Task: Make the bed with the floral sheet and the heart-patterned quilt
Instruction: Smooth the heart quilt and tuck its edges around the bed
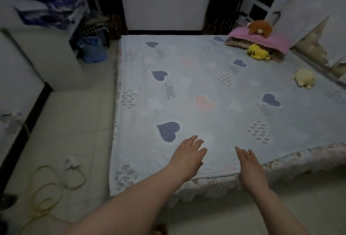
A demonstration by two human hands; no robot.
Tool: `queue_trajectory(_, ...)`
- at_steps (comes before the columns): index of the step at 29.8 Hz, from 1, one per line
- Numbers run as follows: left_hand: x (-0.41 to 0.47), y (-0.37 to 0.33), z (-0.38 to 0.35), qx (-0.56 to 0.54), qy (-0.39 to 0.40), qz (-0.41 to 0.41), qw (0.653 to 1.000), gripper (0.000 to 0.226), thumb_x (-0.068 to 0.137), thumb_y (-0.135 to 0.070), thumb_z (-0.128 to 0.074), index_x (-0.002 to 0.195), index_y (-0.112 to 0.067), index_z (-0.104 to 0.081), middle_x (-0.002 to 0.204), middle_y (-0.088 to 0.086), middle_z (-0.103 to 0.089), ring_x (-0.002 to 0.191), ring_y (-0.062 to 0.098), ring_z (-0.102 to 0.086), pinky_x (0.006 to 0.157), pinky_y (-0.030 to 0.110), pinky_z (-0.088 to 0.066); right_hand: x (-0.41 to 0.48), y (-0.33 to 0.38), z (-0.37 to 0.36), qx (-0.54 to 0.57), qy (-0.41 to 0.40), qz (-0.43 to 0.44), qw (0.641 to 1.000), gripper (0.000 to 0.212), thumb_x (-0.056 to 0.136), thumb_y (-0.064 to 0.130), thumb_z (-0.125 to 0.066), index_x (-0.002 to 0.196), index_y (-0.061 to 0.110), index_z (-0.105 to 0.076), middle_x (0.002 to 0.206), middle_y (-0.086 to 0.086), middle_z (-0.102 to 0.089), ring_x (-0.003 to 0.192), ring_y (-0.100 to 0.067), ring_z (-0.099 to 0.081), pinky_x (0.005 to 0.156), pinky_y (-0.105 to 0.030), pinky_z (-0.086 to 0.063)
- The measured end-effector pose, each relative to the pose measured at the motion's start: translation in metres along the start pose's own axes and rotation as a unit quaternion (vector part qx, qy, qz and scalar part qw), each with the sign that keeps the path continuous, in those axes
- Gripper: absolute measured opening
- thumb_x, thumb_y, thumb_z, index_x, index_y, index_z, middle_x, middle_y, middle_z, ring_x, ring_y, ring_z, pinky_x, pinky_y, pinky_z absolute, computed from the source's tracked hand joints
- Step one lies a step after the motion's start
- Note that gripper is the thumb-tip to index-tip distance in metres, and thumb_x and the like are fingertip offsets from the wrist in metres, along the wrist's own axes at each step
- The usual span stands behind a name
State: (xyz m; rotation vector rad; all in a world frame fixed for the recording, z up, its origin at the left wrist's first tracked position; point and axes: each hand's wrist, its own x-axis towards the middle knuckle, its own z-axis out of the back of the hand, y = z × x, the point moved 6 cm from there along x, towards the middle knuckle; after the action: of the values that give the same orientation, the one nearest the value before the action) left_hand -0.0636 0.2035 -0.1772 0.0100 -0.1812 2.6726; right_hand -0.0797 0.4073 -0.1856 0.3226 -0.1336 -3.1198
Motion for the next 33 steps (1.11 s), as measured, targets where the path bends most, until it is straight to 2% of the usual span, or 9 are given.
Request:
queue_trajectory(3, -0.059, 0.005, 0.006, -0.001, -0.005, 0.02, 1.0, 0.056, 0.09, -0.026, -0.068, 0.14, -0.01, -0.05, 0.153, 0.016, -0.037, 0.145, 0.037, -0.027, 0.116, 0.047, -0.025, -0.036, 0.03, -0.008, -0.006, 0.007, 0.013, 1.0, 0.088, 0.084, -0.014, -0.043, 0.157, 0.018, -0.008, 0.163, -0.003, -0.018, 0.151, -0.025, -0.008, 0.119, -0.031, -0.022)
queue_trajectory(6, -0.097, 0.008, 0.018, 0.013, 0.01, 0.033, 0.999, 0.056, 0.098, -0.025, -0.057, 0.149, -0.011, -0.037, 0.16, 0.015, -0.022, 0.149, 0.035, -0.011, 0.12, 0.045, -0.012, -0.065, 0.051, -0.001, -0.013, 0.002, 0.014, 1.0, 0.087, 0.084, -0.013, -0.044, 0.157, 0.017, -0.008, 0.163, -0.004, -0.018, 0.151, -0.026, -0.008, 0.118, -0.031, -0.022)
queue_trajectory(15, -0.208, 0.023, 0.081, 0.044, -0.012, -0.027, 0.999, 0.058, 0.099, -0.029, -0.056, 0.149, -0.01, -0.035, 0.16, 0.015, -0.021, 0.149, 0.035, -0.01, 0.121, 0.047, -0.014, -0.175, 0.12, 0.015, 0.007, -0.056, -0.028, 0.998, 0.086, 0.085, -0.015, -0.042, 0.157, 0.017, -0.009, 0.162, -0.004, -0.02, 0.151, -0.027, -0.009, 0.118, -0.035, -0.026)
queue_trajectory(22, -0.245, 0.021, 0.112, 0.048, -0.009, -0.008, 0.999, 0.058, 0.1, -0.028, -0.054, 0.151, -0.011, -0.032, 0.161, 0.015, -0.017, 0.149, 0.035, -0.008, 0.12, 0.046, -0.013, -0.215, 0.138, 0.034, 0.001, -0.079, -0.025, 0.997, 0.091, 0.084, -0.02, -0.041, 0.157, 0.021, -0.006, 0.164, -0.002, -0.013, 0.152, -0.024, -0.004, 0.118, -0.034, -0.024)
queue_trajectory(29, -0.271, -0.019, 0.135, 0.05, -0.034, 0.021, 0.998, 0.058, 0.101, -0.029, -0.053, 0.151, -0.011, -0.03, 0.162, 0.014, -0.015, 0.15, 0.034, -0.006, 0.121, 0.046, -0.01, -0.235, 0.147, 0.056, -0.017, -0.119, 0.024, 0.992, 0.088, 0.088, -0.012, -0.049, 0.157, 0.02, -0.006, 0.163, -0.003, -0.016, 0.151, -0.026, -0.008, 0.117, -0.034, -0.025)
queue_trajectory(33, -0.288, -0.044, 0.139, 0.063, -0.034, 0.033, 0.997, 0.059, 0.1, -0.028, -0.054, 0.151, -0.01, -0.032, 0.161, 0.015, -0.018, 0.15, 0.035, -0.008, 0.121, 0.045, -0.01, -0.252, 0.148, 0.052, -0.021, -0.113, 0.041, 0.993, 0.087, 0.09, -0.009, -0.052, 0.158, 0.021, -0.006, 0.164, -0.003, -0.014, 0.152, -0.026, -0.007, 0.118, -0.034, -0.024)
